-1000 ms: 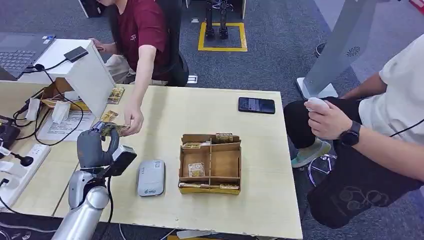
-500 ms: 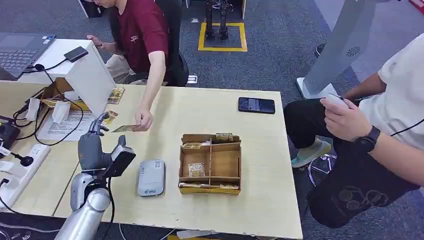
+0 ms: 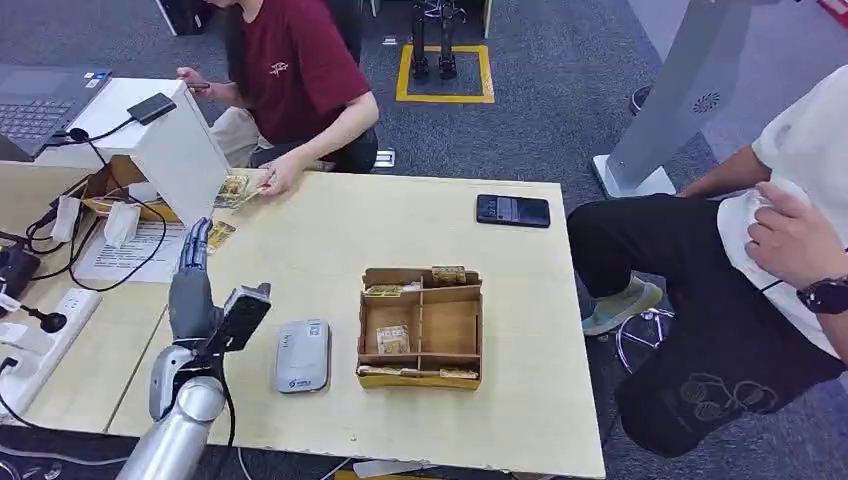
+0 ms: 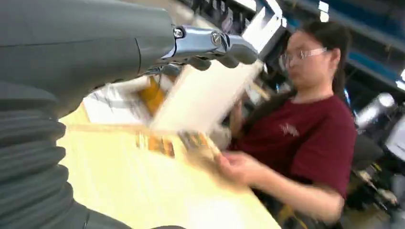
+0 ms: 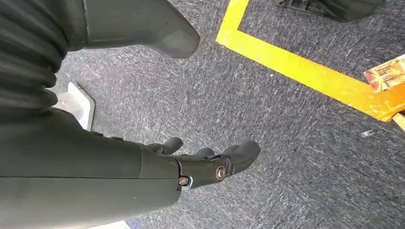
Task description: Pass the card to the sensor for recognition and then transmit it.
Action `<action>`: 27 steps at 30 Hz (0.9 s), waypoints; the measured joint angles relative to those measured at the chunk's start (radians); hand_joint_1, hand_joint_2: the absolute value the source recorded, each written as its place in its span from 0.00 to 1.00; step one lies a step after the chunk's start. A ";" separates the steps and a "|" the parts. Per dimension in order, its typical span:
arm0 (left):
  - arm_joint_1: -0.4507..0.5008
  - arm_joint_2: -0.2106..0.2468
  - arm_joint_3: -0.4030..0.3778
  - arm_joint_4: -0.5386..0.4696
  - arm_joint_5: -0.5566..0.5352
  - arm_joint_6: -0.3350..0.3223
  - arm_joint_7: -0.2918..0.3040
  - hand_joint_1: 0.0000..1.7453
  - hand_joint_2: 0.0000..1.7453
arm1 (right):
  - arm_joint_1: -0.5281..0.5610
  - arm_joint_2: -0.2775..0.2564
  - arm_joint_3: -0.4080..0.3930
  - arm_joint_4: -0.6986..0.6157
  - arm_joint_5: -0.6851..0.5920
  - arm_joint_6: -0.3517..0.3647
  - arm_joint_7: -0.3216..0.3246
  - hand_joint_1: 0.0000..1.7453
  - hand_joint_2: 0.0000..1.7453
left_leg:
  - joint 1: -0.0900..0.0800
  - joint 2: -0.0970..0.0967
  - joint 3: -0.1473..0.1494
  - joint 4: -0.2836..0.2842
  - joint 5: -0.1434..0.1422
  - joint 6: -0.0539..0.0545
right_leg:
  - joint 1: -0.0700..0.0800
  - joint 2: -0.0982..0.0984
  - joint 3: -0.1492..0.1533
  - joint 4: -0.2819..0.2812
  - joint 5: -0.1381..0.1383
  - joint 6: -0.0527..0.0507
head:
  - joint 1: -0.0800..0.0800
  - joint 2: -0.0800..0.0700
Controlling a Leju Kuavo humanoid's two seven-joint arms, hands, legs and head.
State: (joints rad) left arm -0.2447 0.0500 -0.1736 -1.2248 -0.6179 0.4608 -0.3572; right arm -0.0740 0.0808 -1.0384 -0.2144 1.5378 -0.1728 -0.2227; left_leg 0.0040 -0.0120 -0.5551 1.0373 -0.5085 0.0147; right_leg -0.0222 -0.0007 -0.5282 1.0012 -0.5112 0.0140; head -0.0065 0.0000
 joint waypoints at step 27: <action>0.297 0.200 -0.293 -0.429 -0.168 -0.125 -0.180 0.00 1.00 | 0.014 -0.003 -0.026 0.000 -0.043 -0.002 -0.020 0.00 1.00 | 0.000 0.000 -0.001 0.000 0.000 -0.001 | 0.000 0.000 -0.001 0.000 0.000 0.000 | 0.000 0.000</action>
State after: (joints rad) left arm 0.0518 0.2499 -0.4662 -1.6533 -0.7856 0.3353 -0.5375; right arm -0.0604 0.0778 -1.0647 -0.2148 1.4946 -0.1744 -0.2430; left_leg 0.0040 -0.0121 -0.5557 1.0371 -0.5082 0.0141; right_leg -0.0222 -0.0010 -0.5289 1.0011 -0.5115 0.0141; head -0.0061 0.0004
